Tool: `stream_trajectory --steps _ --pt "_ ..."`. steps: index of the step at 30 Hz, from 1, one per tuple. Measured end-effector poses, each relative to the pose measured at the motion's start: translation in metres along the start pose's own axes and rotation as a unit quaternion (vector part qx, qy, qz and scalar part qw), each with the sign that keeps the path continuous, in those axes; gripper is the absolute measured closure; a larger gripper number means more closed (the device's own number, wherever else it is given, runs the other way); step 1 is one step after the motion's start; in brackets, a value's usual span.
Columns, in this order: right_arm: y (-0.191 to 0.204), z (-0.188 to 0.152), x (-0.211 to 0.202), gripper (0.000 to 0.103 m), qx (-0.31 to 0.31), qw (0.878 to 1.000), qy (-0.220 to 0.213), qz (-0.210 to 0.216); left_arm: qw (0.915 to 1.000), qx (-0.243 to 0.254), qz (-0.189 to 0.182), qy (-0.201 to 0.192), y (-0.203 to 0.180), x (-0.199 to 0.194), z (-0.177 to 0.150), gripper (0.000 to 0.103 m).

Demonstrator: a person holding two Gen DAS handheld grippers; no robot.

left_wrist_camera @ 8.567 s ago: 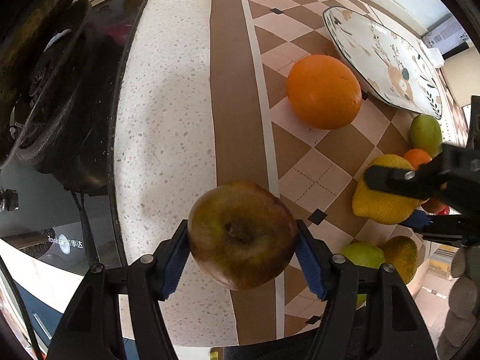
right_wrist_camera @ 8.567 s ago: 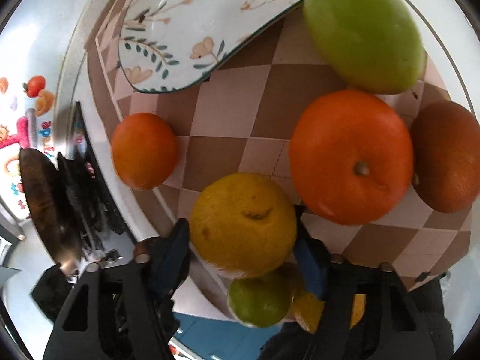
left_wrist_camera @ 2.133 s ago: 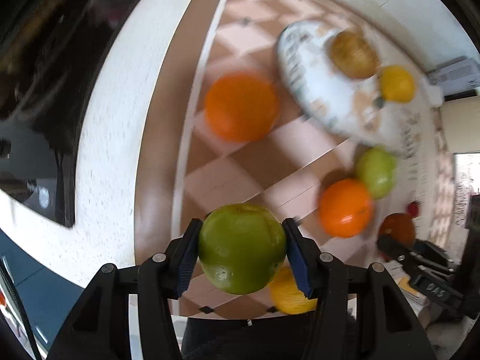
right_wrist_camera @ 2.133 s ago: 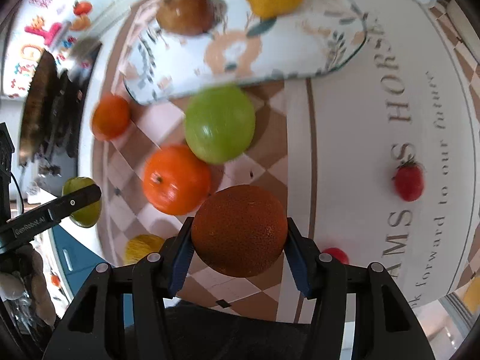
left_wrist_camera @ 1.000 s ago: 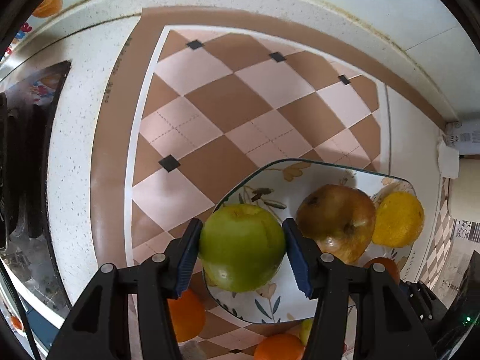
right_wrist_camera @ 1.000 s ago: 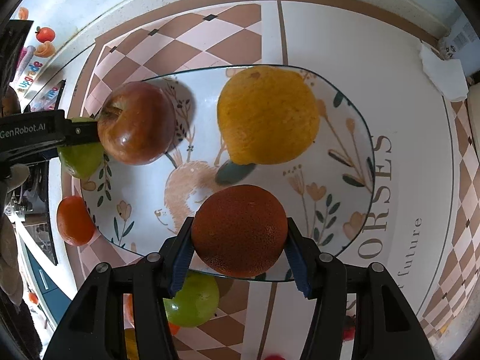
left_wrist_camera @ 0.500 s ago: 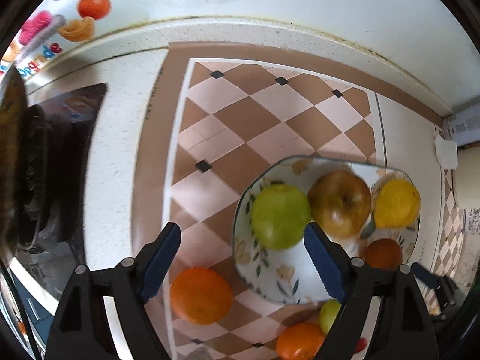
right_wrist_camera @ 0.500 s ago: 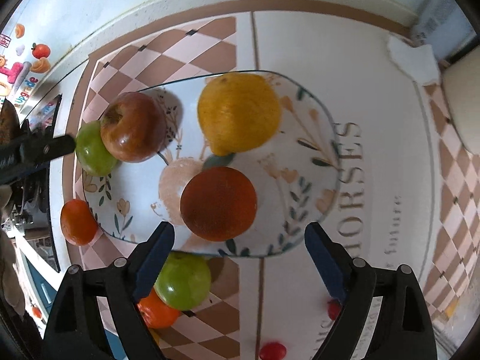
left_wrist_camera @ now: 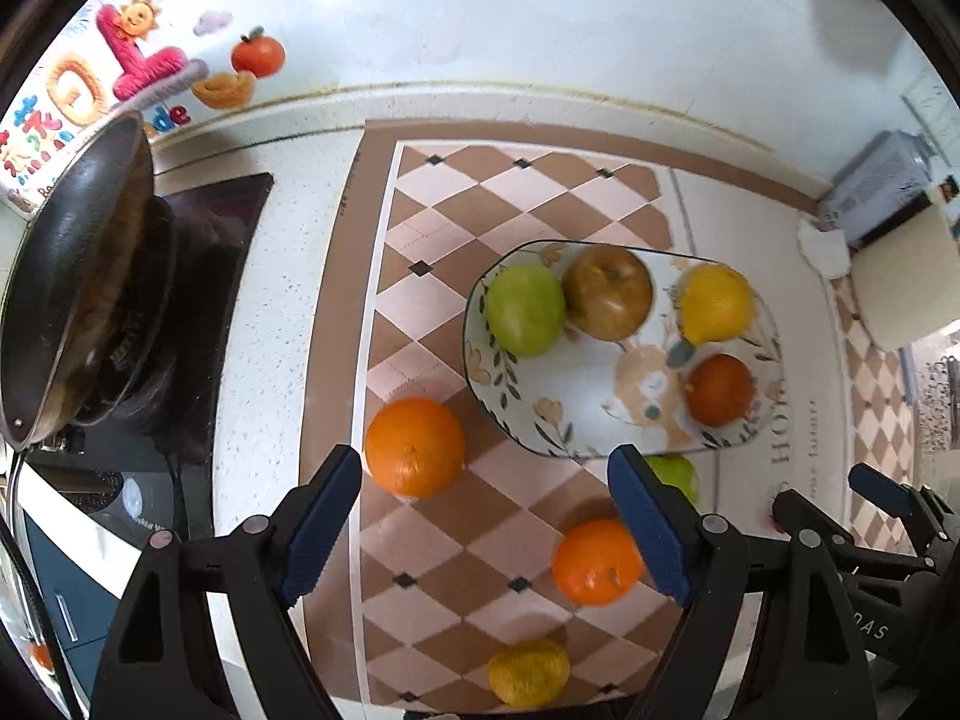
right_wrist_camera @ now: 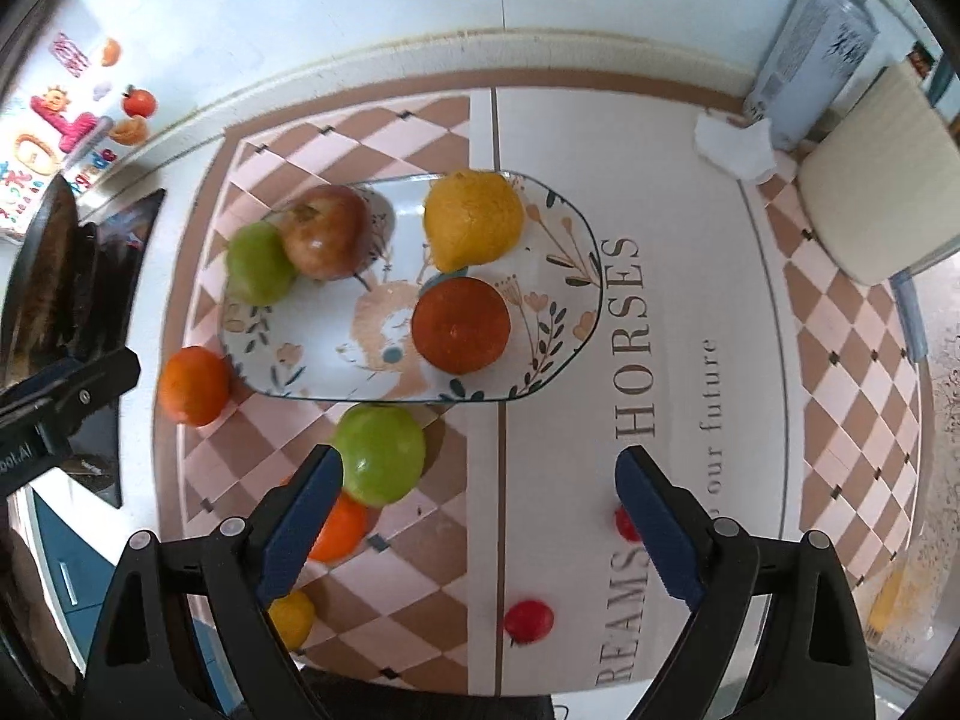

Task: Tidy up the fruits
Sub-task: 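Grasp the large orange with the left tool while the right tool grasps the green apple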

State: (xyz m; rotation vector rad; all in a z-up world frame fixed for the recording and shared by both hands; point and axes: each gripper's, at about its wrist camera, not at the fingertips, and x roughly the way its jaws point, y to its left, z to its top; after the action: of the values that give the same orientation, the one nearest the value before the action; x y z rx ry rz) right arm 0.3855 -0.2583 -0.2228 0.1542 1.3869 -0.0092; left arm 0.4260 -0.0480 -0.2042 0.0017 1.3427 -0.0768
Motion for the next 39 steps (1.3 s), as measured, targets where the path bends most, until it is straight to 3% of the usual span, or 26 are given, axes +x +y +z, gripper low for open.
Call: stream_trajectory --steps 11,24,36,39 --pt "-0.001 -0.029 -0.072 0.008 0.007 0.999 -0.049 0.014 0.9985 0.019 -0.007 -0.051 -0.011 -0.062 -0.031 0.019" --pt "-0.003 -0.04 -0.109 0.008 0.012 0.996 -0.083 0.022 0.9966 0.024 -0.009 -0.079 -0.016 -0.096 -0.051 0.019" --pt "-0.006 -0.027 -0.069 0.008 0.02 0.998 -0.04 0.042 0.9977 -0.01 -0.002 -0.067 -0.003 -0.076 -0.041 0.019" --pt "-0.006 -0.021 -0.041 0.008 0.025 0.998 -0.013 0.054 0.9982 -0.02 0.017 -0.054 0.008 -0.059 -0.035 0.001"
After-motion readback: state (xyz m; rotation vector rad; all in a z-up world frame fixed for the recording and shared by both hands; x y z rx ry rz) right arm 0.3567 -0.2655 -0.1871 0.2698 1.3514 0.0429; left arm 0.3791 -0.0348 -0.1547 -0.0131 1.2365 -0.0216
